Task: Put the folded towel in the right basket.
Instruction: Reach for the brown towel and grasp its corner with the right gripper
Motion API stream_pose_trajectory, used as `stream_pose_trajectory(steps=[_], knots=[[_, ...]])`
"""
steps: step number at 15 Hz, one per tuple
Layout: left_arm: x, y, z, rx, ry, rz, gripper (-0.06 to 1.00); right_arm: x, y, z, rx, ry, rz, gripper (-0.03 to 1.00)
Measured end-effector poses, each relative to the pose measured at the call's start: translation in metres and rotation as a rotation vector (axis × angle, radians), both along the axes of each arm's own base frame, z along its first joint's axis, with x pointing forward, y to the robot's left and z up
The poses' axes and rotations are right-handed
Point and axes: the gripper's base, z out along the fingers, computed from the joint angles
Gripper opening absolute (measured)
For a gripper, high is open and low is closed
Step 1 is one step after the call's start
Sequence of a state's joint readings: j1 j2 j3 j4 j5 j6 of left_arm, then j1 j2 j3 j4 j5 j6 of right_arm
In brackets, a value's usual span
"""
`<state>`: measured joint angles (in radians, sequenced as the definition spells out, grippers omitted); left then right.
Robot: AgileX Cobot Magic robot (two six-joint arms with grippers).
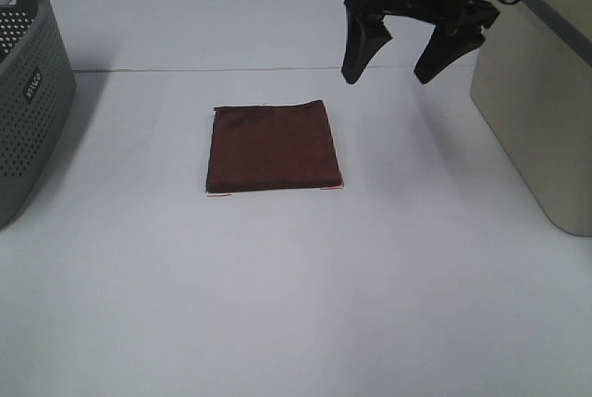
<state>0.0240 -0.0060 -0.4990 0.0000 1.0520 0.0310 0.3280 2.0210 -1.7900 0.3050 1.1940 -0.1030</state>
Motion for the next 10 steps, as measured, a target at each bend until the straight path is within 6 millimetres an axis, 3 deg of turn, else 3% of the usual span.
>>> stream_pose_trajectory(steps=[6,10], knots=[[0.0,0.0,0.0,0.0,0.0,0.0,0.88,0.023,0.018,-0.05,0.124,0.069,-0.028,0.88],[0.0,0.0,0.0,0.0,0.0,0.0,0.88,0.044,0.007,-0.089,0.285,0.141,-0.087,0.88]])
